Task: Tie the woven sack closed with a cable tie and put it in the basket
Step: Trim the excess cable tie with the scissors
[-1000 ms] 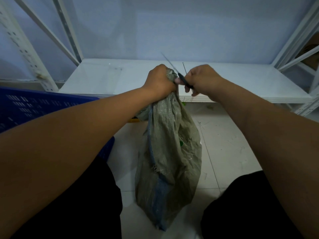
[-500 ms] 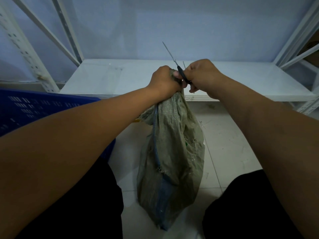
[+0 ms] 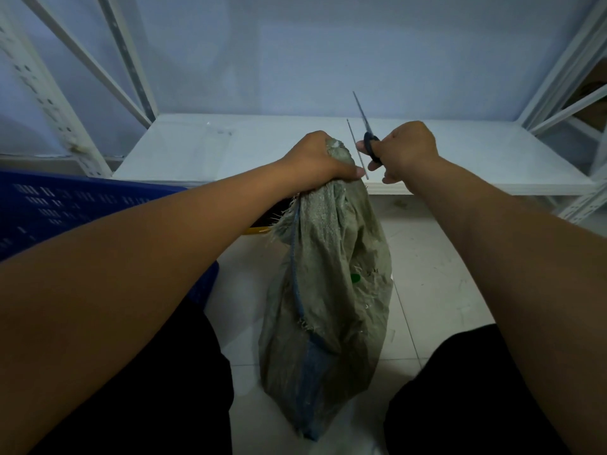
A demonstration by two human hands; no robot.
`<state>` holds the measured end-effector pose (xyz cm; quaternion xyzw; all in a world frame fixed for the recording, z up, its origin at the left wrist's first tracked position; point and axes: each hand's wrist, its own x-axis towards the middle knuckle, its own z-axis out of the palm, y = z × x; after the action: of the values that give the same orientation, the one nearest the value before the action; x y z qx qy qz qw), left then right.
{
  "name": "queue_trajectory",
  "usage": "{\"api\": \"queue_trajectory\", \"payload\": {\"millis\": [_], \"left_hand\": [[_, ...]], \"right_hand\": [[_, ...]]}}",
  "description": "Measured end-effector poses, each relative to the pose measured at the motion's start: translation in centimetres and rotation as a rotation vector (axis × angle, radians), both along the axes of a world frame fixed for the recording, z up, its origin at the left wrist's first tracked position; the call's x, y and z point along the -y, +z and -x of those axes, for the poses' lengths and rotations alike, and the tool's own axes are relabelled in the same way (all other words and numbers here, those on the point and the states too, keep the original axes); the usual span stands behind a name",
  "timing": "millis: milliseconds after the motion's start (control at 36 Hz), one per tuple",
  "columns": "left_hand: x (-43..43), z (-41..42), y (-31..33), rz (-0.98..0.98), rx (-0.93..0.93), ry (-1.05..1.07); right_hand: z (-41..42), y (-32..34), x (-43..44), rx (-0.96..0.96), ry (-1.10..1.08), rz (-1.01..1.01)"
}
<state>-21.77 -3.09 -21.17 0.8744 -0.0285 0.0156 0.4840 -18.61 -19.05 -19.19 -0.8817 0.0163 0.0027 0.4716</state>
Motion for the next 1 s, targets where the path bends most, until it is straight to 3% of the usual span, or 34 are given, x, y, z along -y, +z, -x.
{"api": "queue_trajectory", "payload": {"millis": [194,500,1000], "left_hand": [[0.6,0.6,0.1,-0.021,0.038,0.004],[1.2,-0.2,-0.2,-0.122,0.048,0.019],[2.3,-3.4,-1.0,-0.209,0.099,0.029]], "right_hand": [[-0.4,-0.8,-0.3,-0.142,0.008,0.09],[-1.7,-2.2,-1.0,-0.208,-0.01,0.056],[-5.4,-5.1,-1.5,-0.065,-0.109,0.059]]}}
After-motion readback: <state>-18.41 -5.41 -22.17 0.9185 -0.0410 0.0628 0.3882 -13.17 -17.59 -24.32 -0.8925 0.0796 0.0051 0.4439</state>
